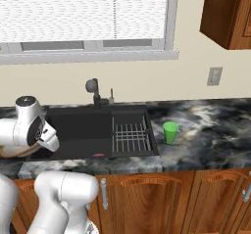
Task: Pick the cup and bowl from the counter and place them on the counter next to the sink.
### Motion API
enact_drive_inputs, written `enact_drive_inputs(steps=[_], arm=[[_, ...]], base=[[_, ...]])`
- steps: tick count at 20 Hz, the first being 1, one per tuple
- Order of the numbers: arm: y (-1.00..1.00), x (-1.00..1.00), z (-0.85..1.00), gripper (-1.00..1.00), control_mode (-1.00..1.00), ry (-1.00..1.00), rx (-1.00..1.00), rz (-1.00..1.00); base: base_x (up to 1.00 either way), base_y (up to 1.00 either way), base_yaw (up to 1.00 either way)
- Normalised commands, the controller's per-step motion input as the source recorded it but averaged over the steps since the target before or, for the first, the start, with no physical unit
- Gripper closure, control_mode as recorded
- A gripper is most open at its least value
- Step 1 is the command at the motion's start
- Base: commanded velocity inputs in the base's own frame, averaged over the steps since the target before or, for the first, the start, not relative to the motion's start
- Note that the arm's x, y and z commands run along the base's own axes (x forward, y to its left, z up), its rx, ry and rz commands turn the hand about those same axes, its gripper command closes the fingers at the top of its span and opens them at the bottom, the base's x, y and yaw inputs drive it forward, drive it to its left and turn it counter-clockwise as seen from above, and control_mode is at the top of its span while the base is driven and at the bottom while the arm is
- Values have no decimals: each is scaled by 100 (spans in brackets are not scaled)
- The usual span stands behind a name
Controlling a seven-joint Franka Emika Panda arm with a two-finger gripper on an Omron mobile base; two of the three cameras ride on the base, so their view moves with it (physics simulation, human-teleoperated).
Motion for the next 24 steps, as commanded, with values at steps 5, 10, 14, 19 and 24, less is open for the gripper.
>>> enact_drive_inputs(steps=[5, 10, 14, 19, 24], arm=[[57, 0, 1, 100, -100, 23, -1, 7], [48, 21, 0, 100, -100, 24, 0, 3], [35, 42, -14, 100, -100, 4, 1, 0], [24, 42, -31, 100, -100, -1, 12, 0], [2, 19, -66, 100, -100, 0, 27, -1]], base=[[0, 0, 0], [0, 0, 0], [0, 0, 0], [0, 0, 0], [0, 0, 0]])
